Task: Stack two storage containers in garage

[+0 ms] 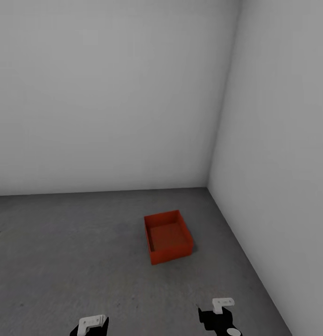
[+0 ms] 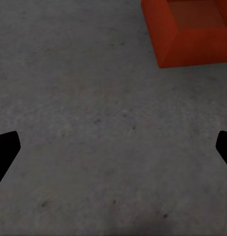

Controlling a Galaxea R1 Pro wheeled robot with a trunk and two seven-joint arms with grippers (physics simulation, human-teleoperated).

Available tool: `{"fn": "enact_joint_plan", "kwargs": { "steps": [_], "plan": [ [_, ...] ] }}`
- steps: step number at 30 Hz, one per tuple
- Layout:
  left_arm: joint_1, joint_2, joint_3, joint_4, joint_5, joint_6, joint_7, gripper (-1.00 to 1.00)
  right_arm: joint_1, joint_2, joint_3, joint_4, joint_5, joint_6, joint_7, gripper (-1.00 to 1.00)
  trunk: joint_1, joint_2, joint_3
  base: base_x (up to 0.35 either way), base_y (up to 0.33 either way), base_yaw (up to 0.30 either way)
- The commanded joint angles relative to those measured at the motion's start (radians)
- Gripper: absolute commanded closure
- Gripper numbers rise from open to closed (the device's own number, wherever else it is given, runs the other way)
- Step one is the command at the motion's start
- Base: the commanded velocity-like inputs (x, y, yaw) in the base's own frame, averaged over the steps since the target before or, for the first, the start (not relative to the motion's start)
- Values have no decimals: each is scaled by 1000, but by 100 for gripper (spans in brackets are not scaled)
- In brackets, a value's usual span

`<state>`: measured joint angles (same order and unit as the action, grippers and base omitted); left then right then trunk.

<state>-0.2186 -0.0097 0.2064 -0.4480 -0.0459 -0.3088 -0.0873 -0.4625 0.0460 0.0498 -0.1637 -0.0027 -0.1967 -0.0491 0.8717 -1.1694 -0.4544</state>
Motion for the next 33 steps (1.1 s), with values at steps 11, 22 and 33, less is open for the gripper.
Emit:
{"fn": "enact_joint_plan", "kwargs": {
  "steps": [11, 22, 33],
  "plan": [
    [-1, -1, 8, 1, -5, -3, -8, -100, -1, 0, 5, 2, 0, 2, -5, -100, 0, -1, -1, 0, 0, -148],
    [-1, -1, 8, 2, -5, -3, -8, -100, -1, 1, 5, 3, 0, 2, -5, -100, 0, -1, -1, 0, 0, -260],
    [-1, -1, 8, 2, -5, -3, -8, -100, -1, 1, 5, 3, 1, 2, -5, -100, 0, -1, -1, 0, 0, -103]
  ]
}}
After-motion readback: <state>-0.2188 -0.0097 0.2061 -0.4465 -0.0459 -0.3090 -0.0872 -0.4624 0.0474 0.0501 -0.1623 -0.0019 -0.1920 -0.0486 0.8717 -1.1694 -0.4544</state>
